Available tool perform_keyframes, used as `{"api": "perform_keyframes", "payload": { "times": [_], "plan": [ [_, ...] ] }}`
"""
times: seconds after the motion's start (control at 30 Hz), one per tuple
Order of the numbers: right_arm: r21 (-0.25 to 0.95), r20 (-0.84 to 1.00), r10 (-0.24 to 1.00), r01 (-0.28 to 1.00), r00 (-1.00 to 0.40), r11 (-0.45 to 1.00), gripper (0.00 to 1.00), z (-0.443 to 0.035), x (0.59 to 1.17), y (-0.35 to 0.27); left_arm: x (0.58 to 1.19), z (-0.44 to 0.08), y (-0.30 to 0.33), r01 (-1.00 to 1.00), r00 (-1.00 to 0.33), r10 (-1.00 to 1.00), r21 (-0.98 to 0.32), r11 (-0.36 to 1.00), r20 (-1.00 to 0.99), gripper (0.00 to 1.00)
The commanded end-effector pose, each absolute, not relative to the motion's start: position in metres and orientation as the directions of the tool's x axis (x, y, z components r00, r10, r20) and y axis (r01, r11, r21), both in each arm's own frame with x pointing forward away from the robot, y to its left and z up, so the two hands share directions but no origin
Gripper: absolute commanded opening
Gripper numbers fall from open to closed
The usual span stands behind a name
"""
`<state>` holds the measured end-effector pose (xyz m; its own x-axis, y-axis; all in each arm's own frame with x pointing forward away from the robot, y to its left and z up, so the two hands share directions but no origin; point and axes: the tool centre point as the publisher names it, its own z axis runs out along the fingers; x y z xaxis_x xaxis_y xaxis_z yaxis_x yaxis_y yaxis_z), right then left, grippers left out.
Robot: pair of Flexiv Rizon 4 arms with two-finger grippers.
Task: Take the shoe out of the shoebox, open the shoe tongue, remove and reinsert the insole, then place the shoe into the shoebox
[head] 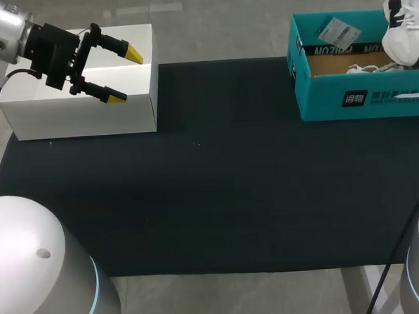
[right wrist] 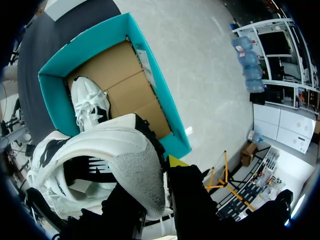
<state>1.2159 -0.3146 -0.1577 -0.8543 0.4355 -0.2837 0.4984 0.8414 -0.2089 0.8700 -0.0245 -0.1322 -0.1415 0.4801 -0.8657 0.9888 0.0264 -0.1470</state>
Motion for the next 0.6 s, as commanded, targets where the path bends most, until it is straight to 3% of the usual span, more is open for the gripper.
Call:
{"api": "perform_keyframes", "payload": {
  "times": [0.03,0.3,0.4,0.57,0.6],
  "plan": [
    [-0.203,-0.281,0.426,0.487,-0.86,0.849,0.0,-0.16,1.218,-0.326,0.871,-0.132,-0.024,0.989,-0.141,0.482,-0.147,0.025,-0.865,1.0],
    [-0.16,-0.265,0.518,0.567,-0.813,0.808,0.0,-0.16,1.225,-0.336,0.871,-0.132,-0.024,0.989,-0.141,0.482,-0.147,0.025,-0.865,1.0],
    [-0.101,-0.242,0.67,0.705,-0.702,0.702,0.0,-0.16,1.23,-0.345,0.871,-0.132,-0.024,0.989,-0.141,0.482,-0.147,0.025,-0.865,1.0],
    [-0.147,-0.209,0.815,0.842,-0.54,0.52,0.0,-0.164,1.231,-0.352,0.871,-0.132,-0.024,0.989,-0.141,0.482,-0.147,0.025,-0.865,1.0],
    [-0.165,-0.182,0.875,0.892,-0.448,0.422,0.0,-0.164,1.232,-0.355,0.871,-0.132,-0.024,0.989,-0.141,0.482,-0.147,0.025,-0.865,1.0]
  ]
}}
